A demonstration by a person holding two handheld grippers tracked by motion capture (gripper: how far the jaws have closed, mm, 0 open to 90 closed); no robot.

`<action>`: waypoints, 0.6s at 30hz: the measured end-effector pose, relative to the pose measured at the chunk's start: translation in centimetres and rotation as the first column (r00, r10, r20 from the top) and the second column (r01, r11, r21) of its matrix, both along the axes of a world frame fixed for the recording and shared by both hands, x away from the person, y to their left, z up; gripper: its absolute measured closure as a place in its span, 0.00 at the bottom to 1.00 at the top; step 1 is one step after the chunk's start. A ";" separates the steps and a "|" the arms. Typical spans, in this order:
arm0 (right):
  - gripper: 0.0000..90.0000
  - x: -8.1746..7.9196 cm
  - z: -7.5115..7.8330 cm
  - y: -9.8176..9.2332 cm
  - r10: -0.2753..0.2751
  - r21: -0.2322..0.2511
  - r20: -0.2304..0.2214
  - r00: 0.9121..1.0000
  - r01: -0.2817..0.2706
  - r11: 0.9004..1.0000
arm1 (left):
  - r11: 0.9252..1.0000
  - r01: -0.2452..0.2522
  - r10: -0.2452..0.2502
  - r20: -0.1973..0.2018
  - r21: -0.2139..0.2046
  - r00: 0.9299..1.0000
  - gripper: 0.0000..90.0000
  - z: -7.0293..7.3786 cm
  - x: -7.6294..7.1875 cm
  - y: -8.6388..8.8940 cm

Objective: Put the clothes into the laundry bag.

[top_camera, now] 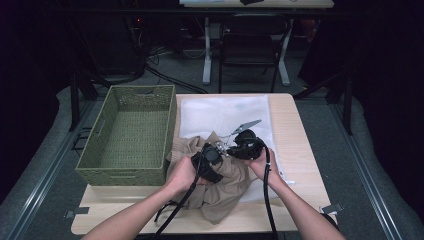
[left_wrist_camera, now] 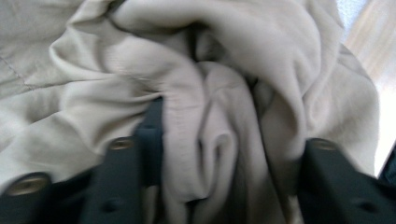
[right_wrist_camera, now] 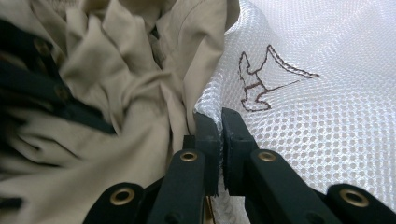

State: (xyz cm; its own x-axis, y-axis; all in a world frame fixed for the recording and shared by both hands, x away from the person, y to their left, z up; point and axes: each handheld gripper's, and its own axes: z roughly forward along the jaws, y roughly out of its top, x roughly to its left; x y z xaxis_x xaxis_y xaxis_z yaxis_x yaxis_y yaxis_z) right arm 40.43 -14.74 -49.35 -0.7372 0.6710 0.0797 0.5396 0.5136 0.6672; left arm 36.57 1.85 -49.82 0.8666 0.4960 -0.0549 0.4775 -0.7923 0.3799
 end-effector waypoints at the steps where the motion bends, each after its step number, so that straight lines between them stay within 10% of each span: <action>1: 0.97 -0.1 0.0 0.0 -0.002 0.002 -0.004 1.000 0.002 1.000 | 1.000 -0.013 0.013 0.007 -0.007 1.000 0.73 -0.3 0.1 0.1; 6: 0.97 -0.3 0.2 0.4 0.010 0.013 -0.003 1.000 -0.010 1.000 | 0.989 -0.124 0.128 0.047 -0.076 0.991 0.88 -1.0 0.3 0.6; 14: 0.97 -0.7 1.0 0.7 0.018 0.062 0.011 1.000 -0.018 0.998 | 0.939 -0.279 0.308 0.131 -0.199 0.942 0.89 -1.4 0.0 0.9; 18: 0.97 -0.5 0.3 0.7 0.019 0.036 -0.012 1.000 -0.019 0.999 | 0.945 -0.278 0.302 0.132 -0.175 0.944 0.87 -2.6 0.2 0.2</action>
State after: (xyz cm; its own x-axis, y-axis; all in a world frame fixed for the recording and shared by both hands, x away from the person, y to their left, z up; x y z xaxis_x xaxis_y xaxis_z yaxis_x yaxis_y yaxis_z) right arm 39.94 -14.02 -49.04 -0.7487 0.6532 0.1129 0.5381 0.4995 0.6789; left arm 36.75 2.10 -52.45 0.6903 0.7230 -0.0262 0.6035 -0.5555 0.5720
